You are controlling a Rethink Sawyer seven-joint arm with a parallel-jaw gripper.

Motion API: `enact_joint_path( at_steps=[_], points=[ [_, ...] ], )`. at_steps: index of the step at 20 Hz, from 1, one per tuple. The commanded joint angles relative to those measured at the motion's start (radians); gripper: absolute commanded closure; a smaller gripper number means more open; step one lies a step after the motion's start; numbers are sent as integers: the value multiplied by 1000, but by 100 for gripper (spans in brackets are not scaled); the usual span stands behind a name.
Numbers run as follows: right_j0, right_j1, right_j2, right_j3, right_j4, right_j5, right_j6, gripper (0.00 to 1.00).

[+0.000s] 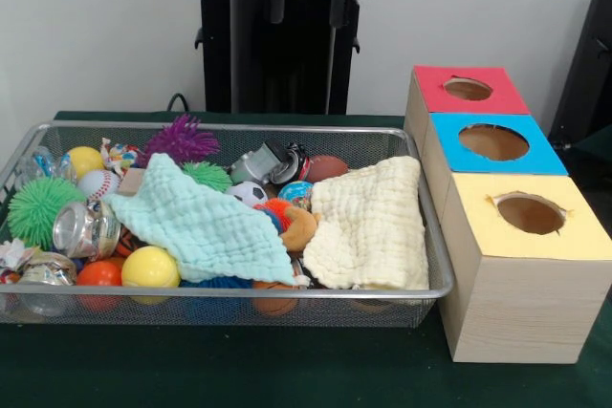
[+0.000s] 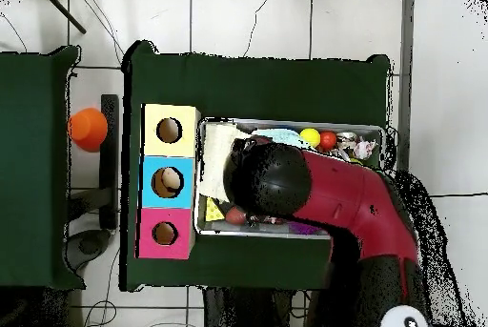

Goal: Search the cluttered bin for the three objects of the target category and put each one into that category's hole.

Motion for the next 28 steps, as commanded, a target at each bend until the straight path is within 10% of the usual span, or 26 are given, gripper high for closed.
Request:
enact_joint_path(
  at_steps=[1, 28],
  points=[
    [-54, 8, 119, 44, 13, -19, -40, 0],
    [-33, 7, 108, 75, -45, -11, 19, 0]
  ],
)
